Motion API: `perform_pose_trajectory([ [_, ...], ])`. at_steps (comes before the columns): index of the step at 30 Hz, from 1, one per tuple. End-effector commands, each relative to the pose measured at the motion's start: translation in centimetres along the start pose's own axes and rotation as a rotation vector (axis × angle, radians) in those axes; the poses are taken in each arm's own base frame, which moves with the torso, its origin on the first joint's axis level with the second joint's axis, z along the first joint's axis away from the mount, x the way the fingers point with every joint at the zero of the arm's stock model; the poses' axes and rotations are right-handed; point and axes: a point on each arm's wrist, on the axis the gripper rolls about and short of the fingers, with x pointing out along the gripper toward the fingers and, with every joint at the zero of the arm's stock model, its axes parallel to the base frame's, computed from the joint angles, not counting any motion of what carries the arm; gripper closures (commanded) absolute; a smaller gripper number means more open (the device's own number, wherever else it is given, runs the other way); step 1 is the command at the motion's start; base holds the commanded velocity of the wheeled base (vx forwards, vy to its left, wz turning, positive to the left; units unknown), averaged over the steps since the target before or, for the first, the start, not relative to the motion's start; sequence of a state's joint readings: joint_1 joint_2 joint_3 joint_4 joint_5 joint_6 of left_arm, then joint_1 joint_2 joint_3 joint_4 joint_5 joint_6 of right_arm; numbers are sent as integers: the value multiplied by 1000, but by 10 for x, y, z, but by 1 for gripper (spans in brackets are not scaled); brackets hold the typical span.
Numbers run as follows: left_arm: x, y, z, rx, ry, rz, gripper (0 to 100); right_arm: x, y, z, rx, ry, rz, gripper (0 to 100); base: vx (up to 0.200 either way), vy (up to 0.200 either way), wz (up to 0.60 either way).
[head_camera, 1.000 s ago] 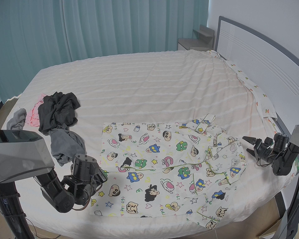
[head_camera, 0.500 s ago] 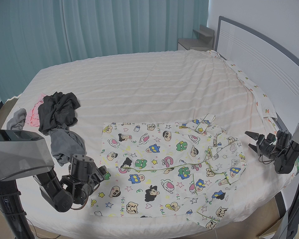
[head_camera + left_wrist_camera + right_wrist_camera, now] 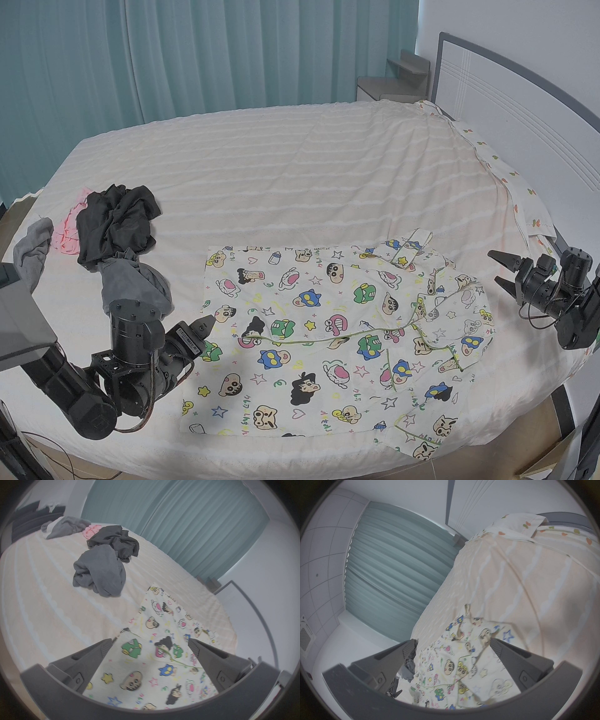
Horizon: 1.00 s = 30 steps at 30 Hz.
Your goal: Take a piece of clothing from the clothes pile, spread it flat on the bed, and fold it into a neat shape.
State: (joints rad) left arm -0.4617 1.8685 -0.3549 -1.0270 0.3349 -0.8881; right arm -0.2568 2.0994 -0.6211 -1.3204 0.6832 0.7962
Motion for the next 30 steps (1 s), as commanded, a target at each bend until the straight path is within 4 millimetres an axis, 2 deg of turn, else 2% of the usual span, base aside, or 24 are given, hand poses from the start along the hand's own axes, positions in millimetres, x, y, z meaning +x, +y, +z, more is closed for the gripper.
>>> perform_pose_trajectory([
  [1, -19, -16, 3, -74, -7, -98, 0, -4, 40, -9, -42, 32, 76, 0, 0, 0, 0],
  [5, -22, -17, -2, -83, 11, -105, 0, -8, 48, -9, -36, 41, 71, 0, 0, 0, 0],
  [7, -22, -17, -3, -83, 17, -104, 0, -18, 52, -14, -1, 74, 37, 0, 0, -100, 0],
  [9, -22, -18, -3, -85, 16, -105, 0, -32, 49, -30, 24, 136, -26, 0, 0, -200, 0],
  [12, -22, -18, -4, -82, 18, -105, 0, -41, 38, -44, -13, 183, -75, 0, 0, -200, 0],
  [13, -22, -18, -5, -79, 23, -108, 0, -47, 25, -57, -56, 226, -118, 0, 0, -200, 0],
  [15, -22, -18, -5, -79, 23, -108, 0, -47, 25, -57, -56, 226, -118, 0, 0, -200, 0],
  [16, -22, -18, -5, -79, 23, -108, 0, -51, 7, -74, -130, 289, -176, 0, 0, -200, 0],
  [17, -22, -18, -5, -79, 23, -108, 0, -51, 4, -78, -138, 299, -192, 0, 0, -200, 0],
  [21, -22, -19, -5, -80, 22, -109, 0, -55, 2, -92, -132, 349, -216, 0, 0, -200, 0],
  [24, -22, -19, -5, -78, 19, -107, 0, -59, 5, -112, -107, 434, -222, 0, 0, -200, 0],
  [30, -22, -19, -4, -78, 16, -109, 0, -65, 9, -140, -95, 558, -213, 0, 0, 0, 0],
])
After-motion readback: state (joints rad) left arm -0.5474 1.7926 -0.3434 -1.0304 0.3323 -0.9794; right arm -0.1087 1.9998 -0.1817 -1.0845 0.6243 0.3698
